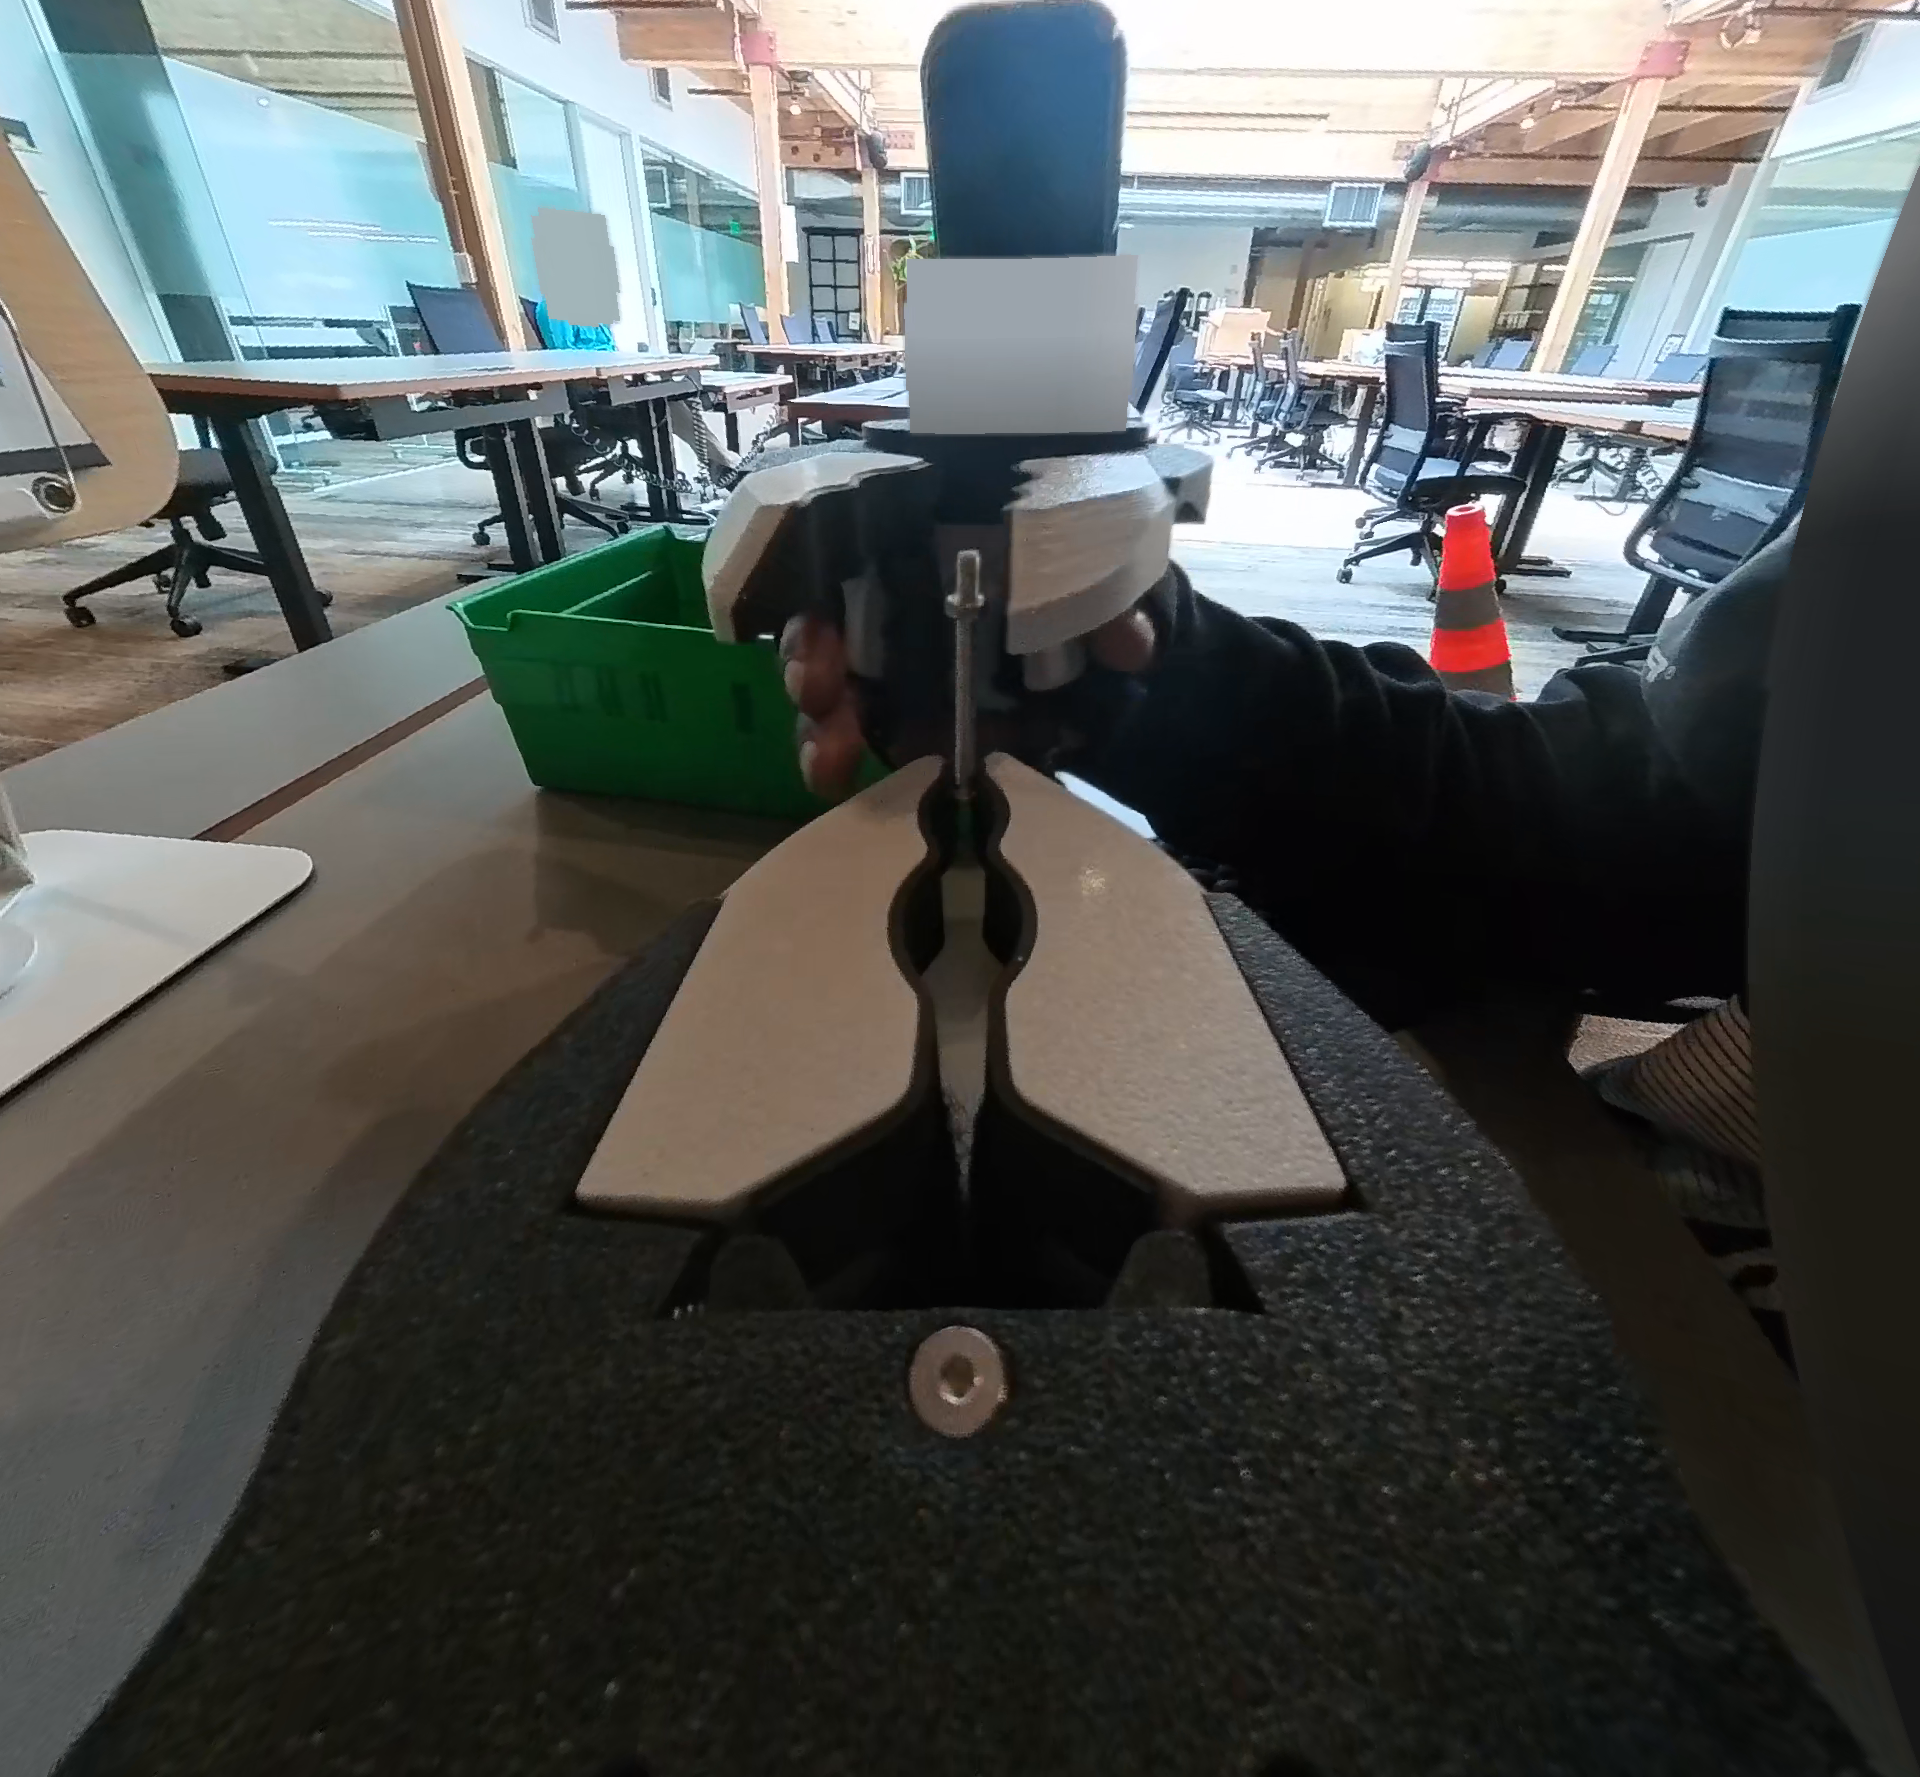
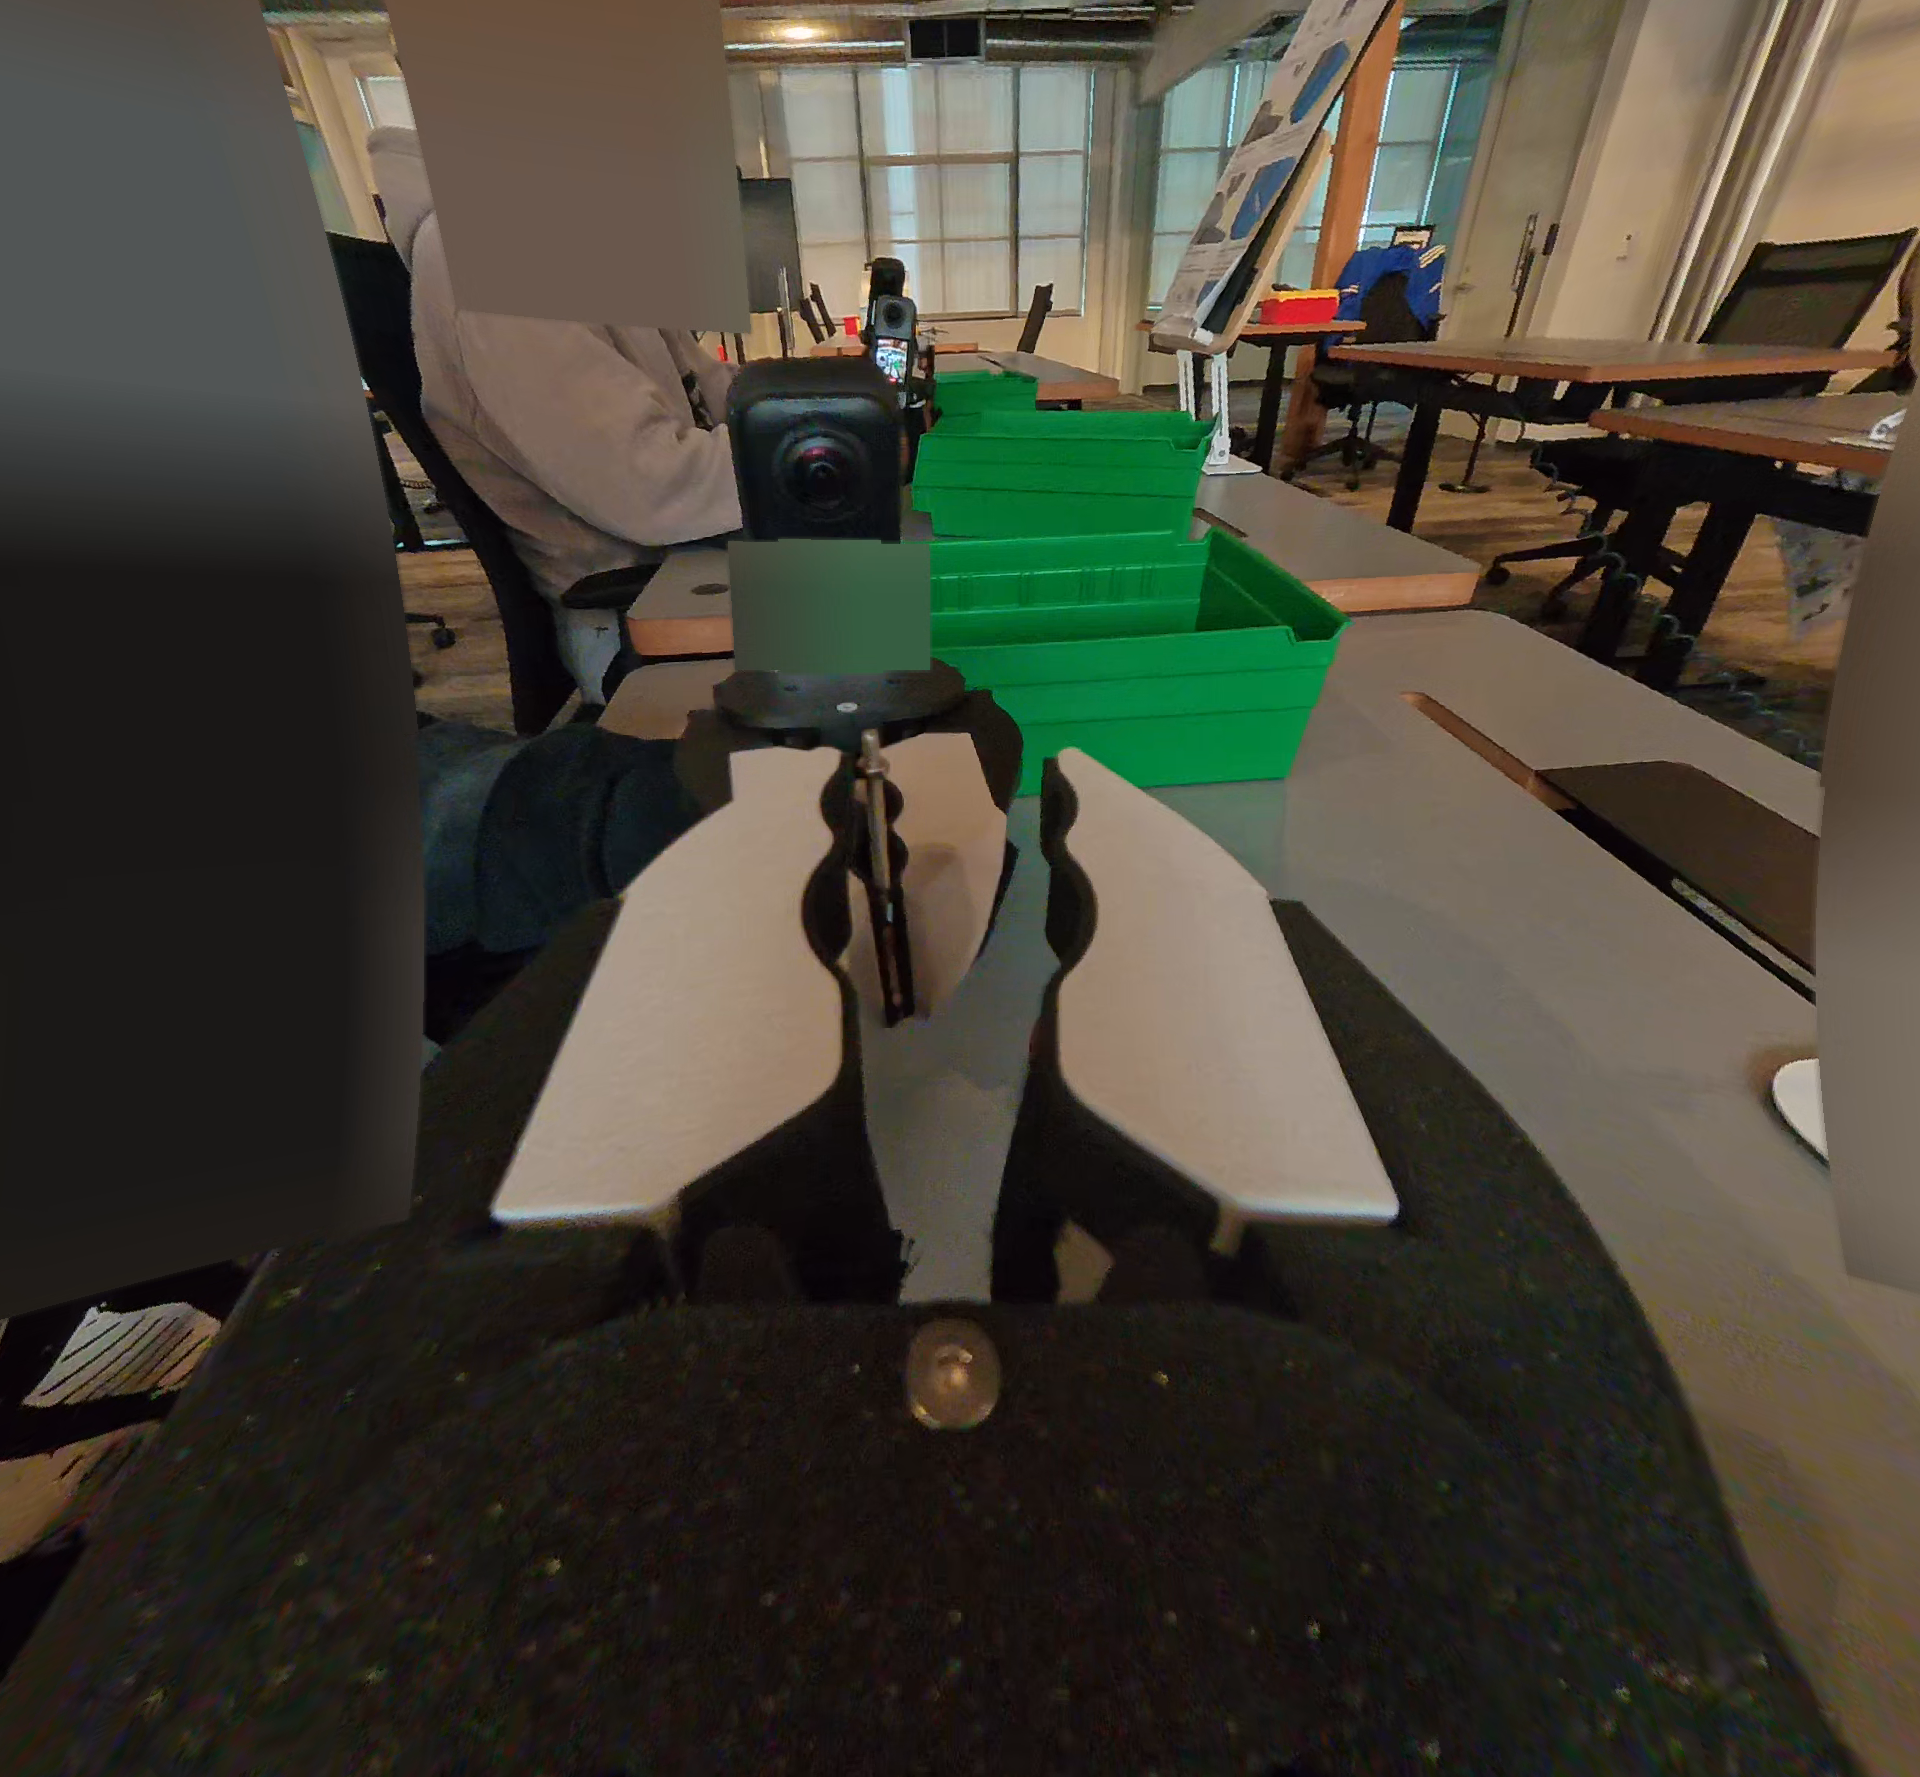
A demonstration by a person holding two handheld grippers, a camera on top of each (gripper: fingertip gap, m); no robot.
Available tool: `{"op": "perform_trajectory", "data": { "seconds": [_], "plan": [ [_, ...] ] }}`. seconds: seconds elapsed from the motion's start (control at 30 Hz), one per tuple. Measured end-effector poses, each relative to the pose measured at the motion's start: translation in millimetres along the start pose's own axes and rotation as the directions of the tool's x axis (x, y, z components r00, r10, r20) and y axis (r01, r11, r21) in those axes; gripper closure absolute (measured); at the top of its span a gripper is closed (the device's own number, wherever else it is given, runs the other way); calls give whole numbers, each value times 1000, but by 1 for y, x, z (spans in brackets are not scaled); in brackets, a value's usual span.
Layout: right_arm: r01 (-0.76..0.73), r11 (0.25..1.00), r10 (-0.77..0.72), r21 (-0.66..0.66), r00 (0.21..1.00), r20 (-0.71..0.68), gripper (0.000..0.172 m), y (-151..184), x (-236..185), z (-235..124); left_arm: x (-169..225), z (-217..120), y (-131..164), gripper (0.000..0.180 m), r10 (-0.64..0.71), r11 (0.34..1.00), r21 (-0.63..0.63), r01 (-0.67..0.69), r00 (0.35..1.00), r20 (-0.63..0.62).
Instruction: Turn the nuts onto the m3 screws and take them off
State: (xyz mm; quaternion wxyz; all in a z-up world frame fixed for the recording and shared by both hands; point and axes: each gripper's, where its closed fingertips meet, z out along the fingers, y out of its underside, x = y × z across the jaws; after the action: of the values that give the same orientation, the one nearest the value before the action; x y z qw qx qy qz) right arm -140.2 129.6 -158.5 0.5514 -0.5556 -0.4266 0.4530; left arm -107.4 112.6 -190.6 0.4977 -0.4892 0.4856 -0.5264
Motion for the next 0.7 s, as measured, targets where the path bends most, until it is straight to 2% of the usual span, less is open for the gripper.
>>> {"op": "perform_trajectory", "data": {
  "seconds": [0.4, 0.53, 0.7],
  "plan": [
    [13, 1000, -13, 28, 1000, -12, 151, -6, 4, -13, 2, -3, -5, 180, 3, 1000, 19, -3, 1000, -8],
    [2, 998, -4, 58, 999, 35, 140, -10, -4, -11, 1, -2, -4, 180, 0, 1000, 14, 0, 1000, -7],
    [13, 1000, -14, 28, 999, 42, 131, -4, -8, -1, 4, 0, -1, 180, -2, 1000, 2, 2, 1000, -16]
  ]
}}
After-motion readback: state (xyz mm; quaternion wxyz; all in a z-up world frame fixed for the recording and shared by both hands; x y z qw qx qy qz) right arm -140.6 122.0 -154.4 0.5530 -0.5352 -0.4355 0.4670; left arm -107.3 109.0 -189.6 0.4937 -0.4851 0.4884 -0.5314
